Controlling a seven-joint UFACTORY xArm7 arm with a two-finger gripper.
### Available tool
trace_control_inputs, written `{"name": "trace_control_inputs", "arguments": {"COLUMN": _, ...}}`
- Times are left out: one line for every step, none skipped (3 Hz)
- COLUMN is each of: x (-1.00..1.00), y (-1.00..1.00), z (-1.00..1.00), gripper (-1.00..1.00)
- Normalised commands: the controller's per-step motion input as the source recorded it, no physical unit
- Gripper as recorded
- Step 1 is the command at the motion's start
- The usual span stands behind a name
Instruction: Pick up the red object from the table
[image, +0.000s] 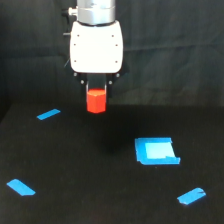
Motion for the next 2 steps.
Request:
{"name": "trace_control_inputs", "arguments": {"x": 0.07, "y": -0.02, "z": -0.03, "gripper": -0.94}}
{"name": "trace_control_inputs", "arguments": {"x": 0.06, "y": -0.02, "z": -0.03, "gripper": -1.0}}
